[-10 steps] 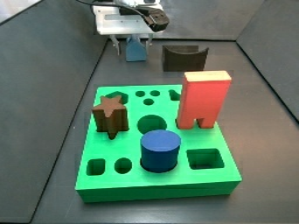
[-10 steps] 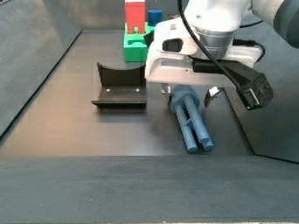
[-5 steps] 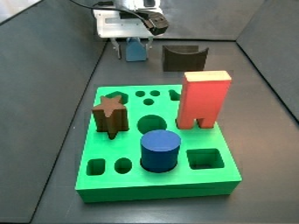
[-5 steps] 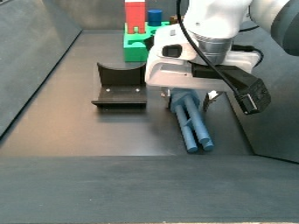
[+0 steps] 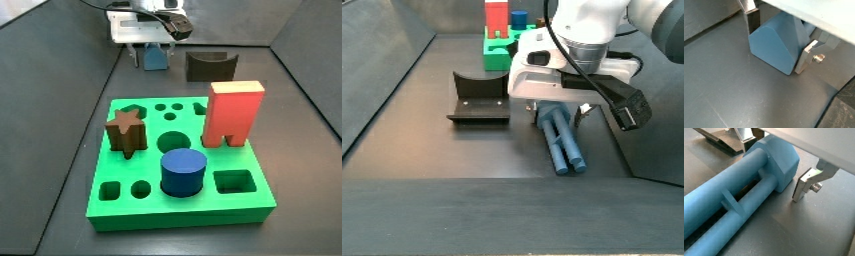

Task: Pick up the 3 prong object. Move up. Rotate the 3 prong object. Place the 3 prong object on the fixture. Regrasp the 3 prong object. Move to above the board. Insert the 3 prong object.
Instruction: Rotate the 3 prong object.

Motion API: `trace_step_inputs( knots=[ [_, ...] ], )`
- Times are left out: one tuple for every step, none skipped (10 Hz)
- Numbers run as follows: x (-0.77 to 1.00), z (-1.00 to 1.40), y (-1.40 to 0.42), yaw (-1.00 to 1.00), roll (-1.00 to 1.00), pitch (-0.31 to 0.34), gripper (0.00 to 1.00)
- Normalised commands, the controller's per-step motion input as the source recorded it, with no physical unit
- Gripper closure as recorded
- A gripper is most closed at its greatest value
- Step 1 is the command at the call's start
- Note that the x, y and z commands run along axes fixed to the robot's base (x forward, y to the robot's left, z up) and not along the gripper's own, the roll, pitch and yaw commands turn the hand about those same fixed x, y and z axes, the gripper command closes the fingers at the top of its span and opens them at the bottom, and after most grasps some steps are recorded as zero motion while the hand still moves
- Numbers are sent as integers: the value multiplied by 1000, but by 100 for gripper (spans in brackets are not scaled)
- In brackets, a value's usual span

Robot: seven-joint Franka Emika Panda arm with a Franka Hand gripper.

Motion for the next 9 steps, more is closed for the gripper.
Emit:
trace_step_inputs(
  knots=[
    [41,-175,-7,10,223,-6,0],
    [41,-175,-7,10,223,-7,0],
    [41,-175,-7,10,223,-7,0],
    [41,-175,-7,10,222,-7,0],
    [41,-175,-6,10,222,-7,0],
    [41,-175,-6,10,222,-7,0],
    [41,-175,-6,10,222,-7,0],
    [41,-175,-6,10,222,-7,0],
    [41,-175,-6,10,222,-7,0]
  ],
)
